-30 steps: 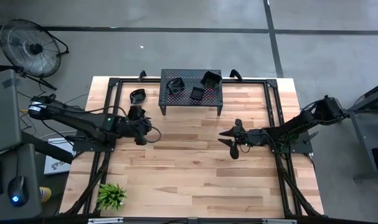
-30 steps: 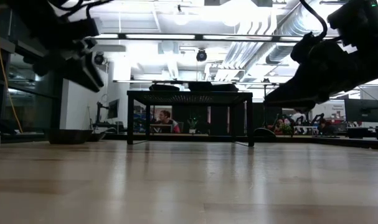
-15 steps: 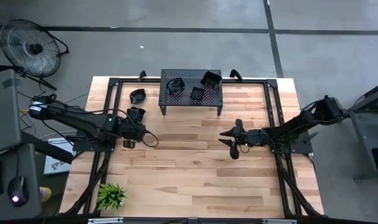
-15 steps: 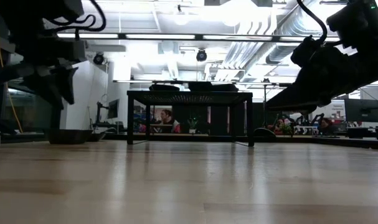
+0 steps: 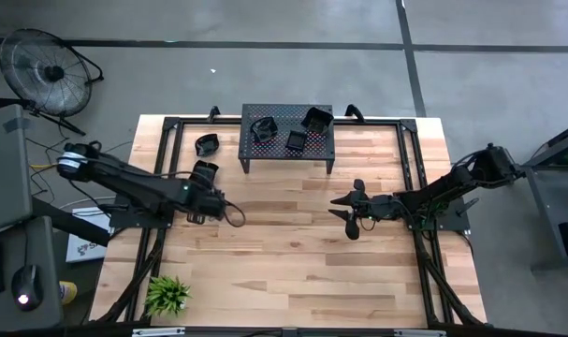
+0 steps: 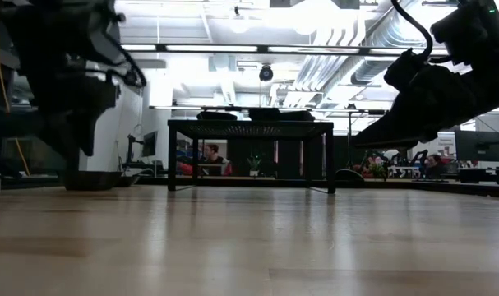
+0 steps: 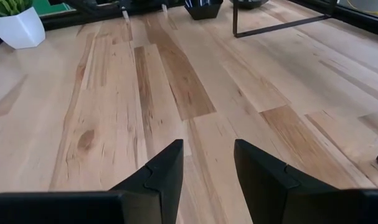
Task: Pick & Place Mini shaped plates
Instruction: Stack the black distorted square plate on top of the black distorted square plate on the shelf
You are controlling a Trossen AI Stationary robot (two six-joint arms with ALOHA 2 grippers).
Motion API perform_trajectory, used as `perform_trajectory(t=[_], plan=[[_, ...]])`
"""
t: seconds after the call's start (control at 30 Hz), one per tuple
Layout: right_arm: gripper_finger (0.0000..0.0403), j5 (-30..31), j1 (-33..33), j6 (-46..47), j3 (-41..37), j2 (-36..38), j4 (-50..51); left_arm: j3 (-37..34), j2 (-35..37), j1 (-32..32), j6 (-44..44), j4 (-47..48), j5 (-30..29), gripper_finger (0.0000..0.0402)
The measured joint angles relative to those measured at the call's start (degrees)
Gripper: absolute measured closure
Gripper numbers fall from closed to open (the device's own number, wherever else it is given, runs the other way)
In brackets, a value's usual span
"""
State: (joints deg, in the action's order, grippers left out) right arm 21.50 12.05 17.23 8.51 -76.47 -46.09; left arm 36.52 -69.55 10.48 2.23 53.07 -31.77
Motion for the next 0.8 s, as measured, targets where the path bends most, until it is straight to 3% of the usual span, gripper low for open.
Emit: perform_trajectory(t=[0.13, 0.33, 0.57, 0.8], plan=[[0.0265, 0.00, 0.00, -0.74, 0.00, 0.00, -0.01, 0.01, -4.58, 0.00, -0.27, 0.10, -1.24, 0.0262], [0.0265, 0.00, 0.00, -0.76, 0.00, 0.00, -0.02, 0.01, -8.37, -0.02, -6.58, 3.41, -8.00, 0.0262], [0.0265, 0.00, 0.00, -0.76, 0.00, 0.00, -0.02, -0.27, -8.38, -0.74, -8.55, 4.00, -8.41, 0.0262], [0.0265, -0.02, 0.00, -0.83, 0.00, 0.00, -0.02, -4.60, -8.38, -7.38, -9.20, -0.64, -6.72, 0.0262]])
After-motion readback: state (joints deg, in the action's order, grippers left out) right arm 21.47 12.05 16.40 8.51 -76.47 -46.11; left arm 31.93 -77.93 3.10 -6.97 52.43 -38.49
